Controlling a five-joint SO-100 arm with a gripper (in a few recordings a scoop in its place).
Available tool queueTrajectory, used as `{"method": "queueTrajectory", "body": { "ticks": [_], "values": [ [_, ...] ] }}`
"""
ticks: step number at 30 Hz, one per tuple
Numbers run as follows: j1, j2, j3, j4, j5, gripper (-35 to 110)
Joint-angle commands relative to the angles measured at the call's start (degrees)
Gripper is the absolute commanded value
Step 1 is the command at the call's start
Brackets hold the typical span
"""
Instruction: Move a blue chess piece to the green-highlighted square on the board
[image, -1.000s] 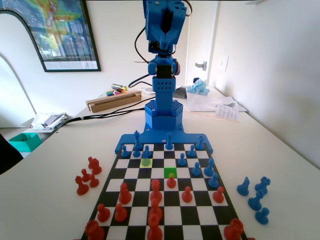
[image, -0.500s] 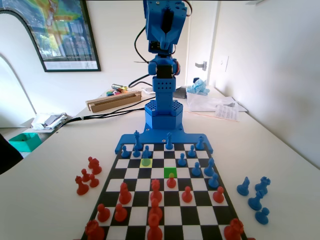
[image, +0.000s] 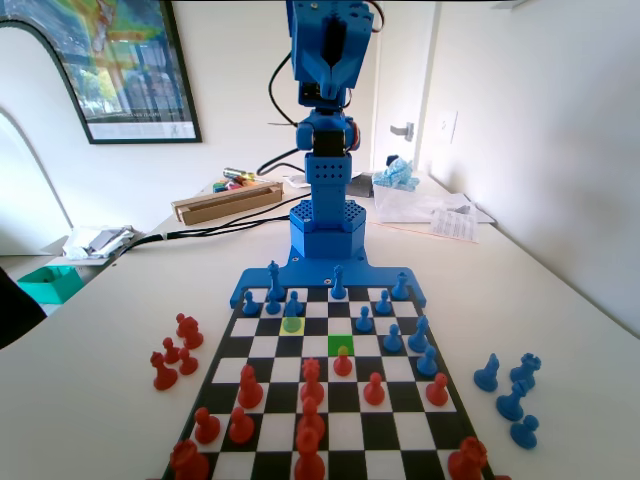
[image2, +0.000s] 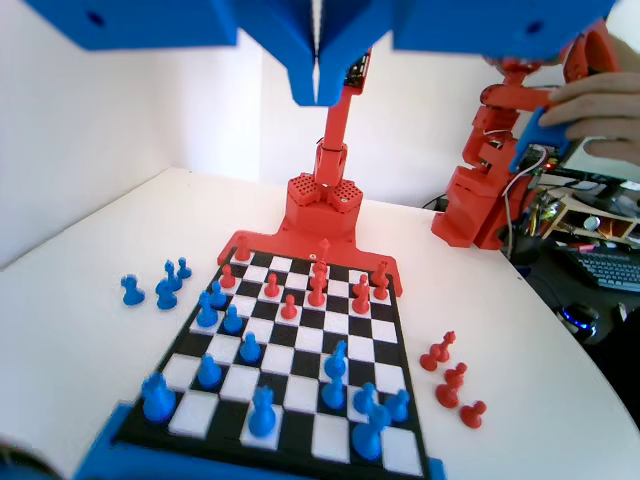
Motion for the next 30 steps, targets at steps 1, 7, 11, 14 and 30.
{"method": "queueTrajectory", "body": {
  "ticks": [1,7,11,14,30],
  "values": [
    [-0.1,-2.6,-4.2,-2.5,7.3,1],
    [0.7,-17.5,-15.0,0.5,15.4,1],
    [2.4,-28.7,-19.8,1.7,20.9,1],
    [4.2,-36.2,-20.7,1.2,24.7,1],
    [11.4,-60.8,-17.8,-7.1,35.3,1]
  ]
}}
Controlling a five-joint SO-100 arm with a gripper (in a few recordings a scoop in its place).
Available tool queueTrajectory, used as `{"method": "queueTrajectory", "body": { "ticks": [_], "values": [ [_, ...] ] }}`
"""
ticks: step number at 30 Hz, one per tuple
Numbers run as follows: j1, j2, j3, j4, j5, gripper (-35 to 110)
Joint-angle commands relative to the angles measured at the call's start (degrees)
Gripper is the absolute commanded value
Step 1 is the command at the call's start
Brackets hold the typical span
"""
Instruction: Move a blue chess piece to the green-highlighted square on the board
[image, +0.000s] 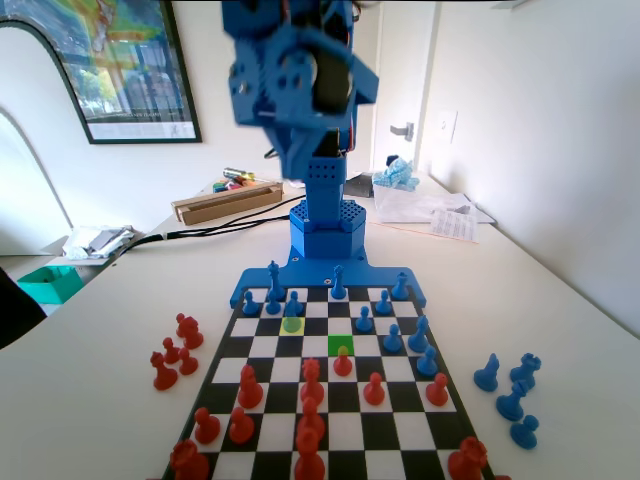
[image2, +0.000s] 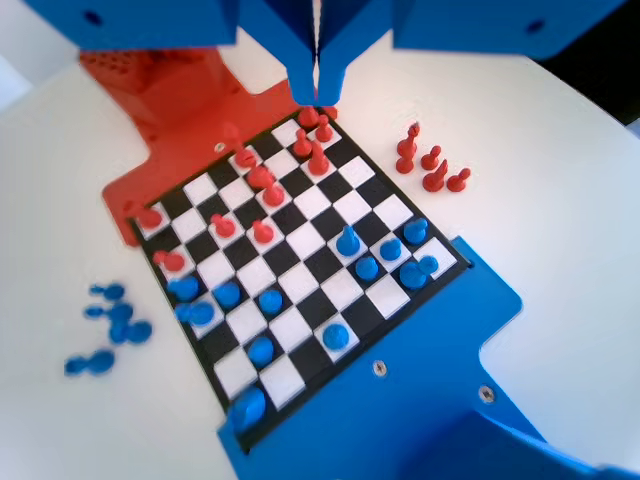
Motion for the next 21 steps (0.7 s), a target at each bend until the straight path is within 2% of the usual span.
{"method": "queueTrajectory", "body": {
  "ticks": [1,12,21],
  "values": [
    [2.1,-2.3,0.4,-3.3,0.4,1],
    [4.8,-9.4,6.7,-11.0,-3.1,7],
    [4.5,-9.9,13.1,-17.1,-12.8,10]
  ]
}}
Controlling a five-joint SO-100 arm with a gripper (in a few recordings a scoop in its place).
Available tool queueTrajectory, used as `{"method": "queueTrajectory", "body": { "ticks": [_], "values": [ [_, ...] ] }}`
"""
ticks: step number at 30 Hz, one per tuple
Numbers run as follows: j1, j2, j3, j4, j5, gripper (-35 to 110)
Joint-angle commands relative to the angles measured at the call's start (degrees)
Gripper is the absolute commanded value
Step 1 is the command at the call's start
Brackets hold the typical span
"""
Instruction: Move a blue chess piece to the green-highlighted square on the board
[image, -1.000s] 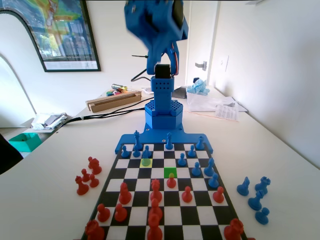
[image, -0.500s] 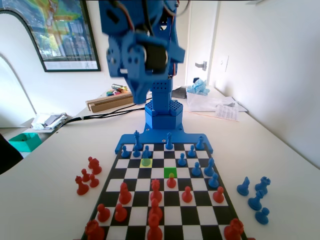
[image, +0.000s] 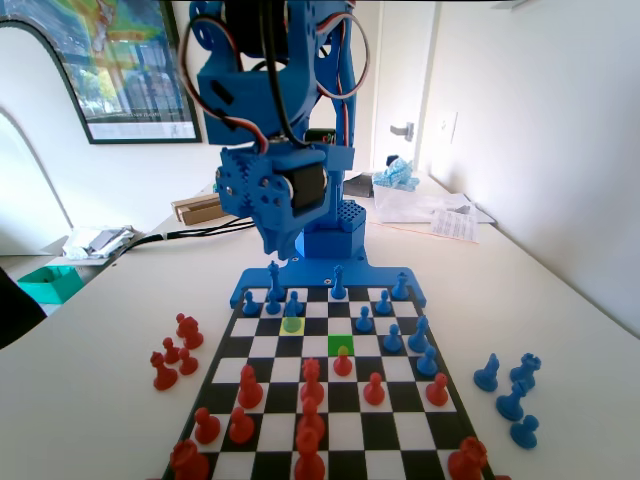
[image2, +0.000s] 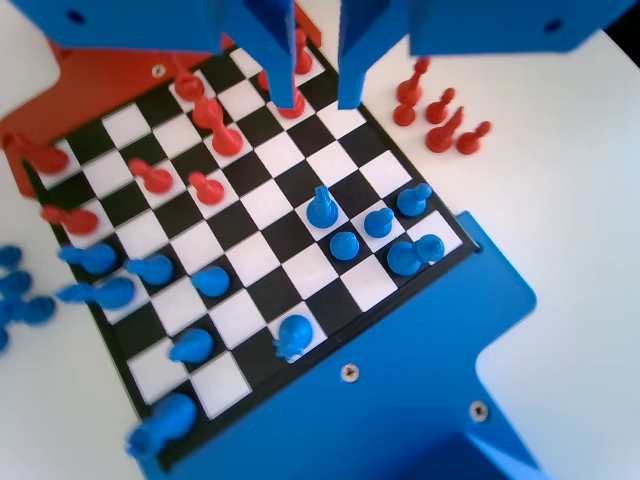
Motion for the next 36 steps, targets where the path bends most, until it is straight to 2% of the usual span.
{"method": "queueTrajectory", "body": {
  "ticks": [1,7,15,36],
  "values": [
    [1.0,1.3,0.8,-1.3,-5.9,10],
    [1.2,1.3,1.1,-3.6,-14.7,10],
    [2.4,0.2,4.7,-10.4,-21.1,10],
    [-0.2,-7.6,13.8,-24.5,-20.9,11]
  ]
}}
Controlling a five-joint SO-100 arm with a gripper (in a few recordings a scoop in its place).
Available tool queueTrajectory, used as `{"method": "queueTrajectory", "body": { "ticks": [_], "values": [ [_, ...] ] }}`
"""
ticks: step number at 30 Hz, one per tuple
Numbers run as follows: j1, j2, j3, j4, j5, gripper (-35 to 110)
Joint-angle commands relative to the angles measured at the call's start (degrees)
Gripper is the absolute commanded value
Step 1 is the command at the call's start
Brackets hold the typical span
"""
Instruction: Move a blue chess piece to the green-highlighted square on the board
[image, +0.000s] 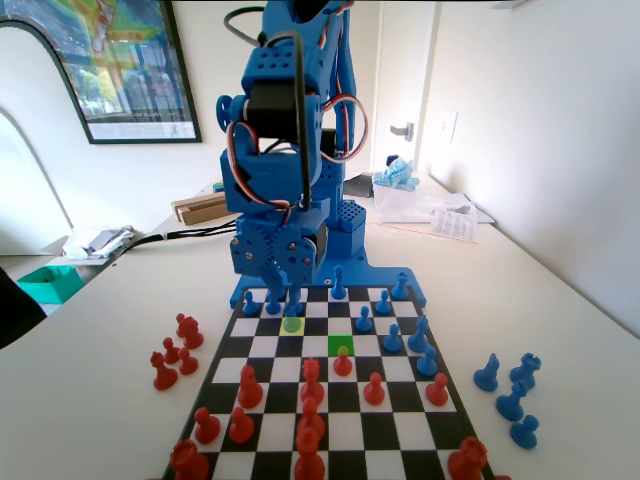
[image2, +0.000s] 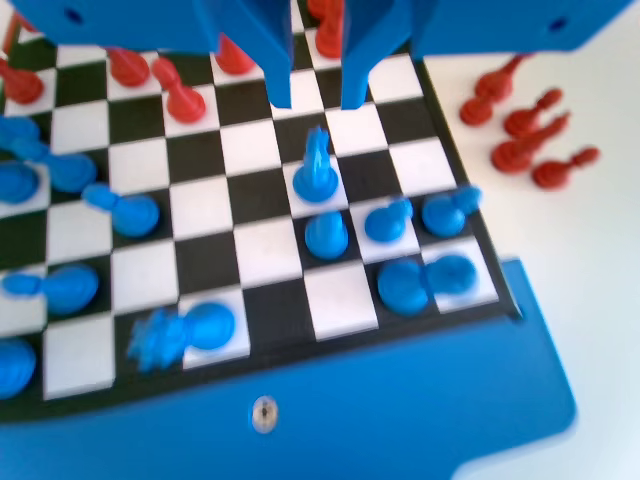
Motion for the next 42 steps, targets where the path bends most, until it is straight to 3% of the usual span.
{"method": "queueTrajectory", "body": {
  "ticks": [1,42],
  "values": [
    [-0.2,0.4,1.1,-1.8,-0.4,11],
    [1.1,-6.1,4.4,-9.8,-2.1,8]
  ]
}}
